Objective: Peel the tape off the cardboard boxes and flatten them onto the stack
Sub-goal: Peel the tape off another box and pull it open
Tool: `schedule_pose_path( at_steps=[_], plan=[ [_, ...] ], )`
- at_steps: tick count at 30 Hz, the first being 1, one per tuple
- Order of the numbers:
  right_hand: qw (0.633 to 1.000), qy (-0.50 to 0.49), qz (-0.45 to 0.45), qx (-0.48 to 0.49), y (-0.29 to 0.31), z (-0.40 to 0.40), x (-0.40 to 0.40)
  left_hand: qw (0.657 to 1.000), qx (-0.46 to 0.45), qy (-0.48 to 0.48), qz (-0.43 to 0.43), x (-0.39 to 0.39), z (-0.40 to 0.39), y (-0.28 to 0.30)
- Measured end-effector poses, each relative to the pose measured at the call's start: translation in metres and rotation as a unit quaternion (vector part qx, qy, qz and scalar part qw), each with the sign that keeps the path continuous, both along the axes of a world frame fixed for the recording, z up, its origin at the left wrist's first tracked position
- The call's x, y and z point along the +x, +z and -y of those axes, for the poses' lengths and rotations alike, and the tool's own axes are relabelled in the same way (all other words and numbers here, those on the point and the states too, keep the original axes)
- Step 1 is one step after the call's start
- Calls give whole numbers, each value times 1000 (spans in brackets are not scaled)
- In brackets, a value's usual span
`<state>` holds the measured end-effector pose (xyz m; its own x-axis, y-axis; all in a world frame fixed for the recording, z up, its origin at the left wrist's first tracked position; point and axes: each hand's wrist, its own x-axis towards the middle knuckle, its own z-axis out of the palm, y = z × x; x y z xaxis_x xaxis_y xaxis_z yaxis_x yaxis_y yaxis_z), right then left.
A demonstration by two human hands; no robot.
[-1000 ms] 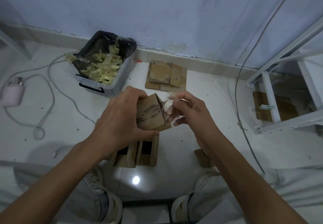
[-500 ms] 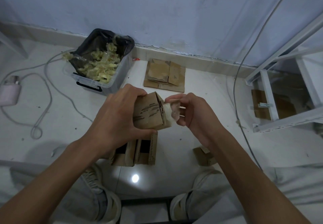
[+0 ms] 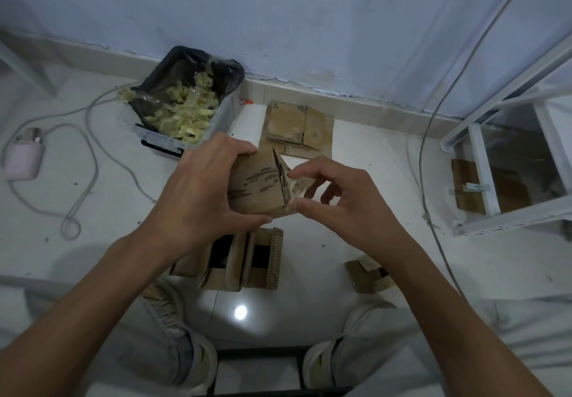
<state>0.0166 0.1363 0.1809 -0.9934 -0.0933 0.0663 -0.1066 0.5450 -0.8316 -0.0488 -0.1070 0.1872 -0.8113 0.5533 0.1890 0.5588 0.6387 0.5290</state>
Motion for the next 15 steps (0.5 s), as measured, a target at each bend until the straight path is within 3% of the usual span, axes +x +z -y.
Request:
schedule_pose_path(
  at_steps=[5, 10, 15],
  plan=[
    [998, -27, -55, -34, -1, 2, -1, 1000, 15, 0, 7, 0, 0, 3],
    [974, -78, 84, -197, 4, 6, 1, 999, 7, -15, -31, 2, 0, 6],
    [958, -122, 118, -233, 4, 10, 2, 996, -18, -40, -72, 2, -2, 5]
  ],
)
